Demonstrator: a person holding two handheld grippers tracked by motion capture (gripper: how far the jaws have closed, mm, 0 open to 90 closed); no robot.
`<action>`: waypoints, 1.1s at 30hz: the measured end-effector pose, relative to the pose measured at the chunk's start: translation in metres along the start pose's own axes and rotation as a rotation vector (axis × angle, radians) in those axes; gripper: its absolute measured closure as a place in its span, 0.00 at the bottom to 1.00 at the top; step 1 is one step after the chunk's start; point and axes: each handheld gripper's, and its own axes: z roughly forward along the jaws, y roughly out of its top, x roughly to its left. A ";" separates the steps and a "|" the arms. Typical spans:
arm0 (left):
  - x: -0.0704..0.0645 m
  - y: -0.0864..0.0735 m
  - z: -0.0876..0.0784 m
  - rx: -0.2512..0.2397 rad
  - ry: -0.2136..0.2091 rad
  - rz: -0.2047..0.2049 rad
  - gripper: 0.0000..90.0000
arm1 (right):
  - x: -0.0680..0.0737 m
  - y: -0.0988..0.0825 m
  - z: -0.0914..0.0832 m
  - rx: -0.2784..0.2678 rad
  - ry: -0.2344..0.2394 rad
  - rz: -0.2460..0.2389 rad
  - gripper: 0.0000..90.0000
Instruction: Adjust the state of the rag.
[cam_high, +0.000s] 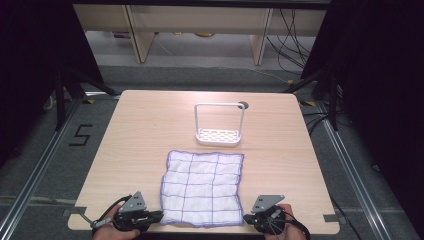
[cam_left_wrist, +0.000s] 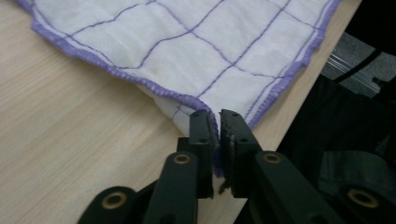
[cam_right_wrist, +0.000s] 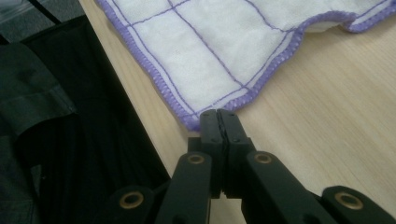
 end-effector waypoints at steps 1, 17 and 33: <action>0.002 0.000 -0.002 0.013 0.004 -0.005 0.85 | 0.000 -0.001 -0.003 -0.013 -0.002 0.014 1.00; 0.075 0.073 0.001 -0.112 0.155 -0.090 0.48 | -0.077 0.053 -0.002 -0.177 -0.158 0.194 0.56; 0.122 0.110 0.042 -0.077 0.195 -0.099 0.46 | -0.143 0.084 0.025 -0.197 -0.189 0.272 0.53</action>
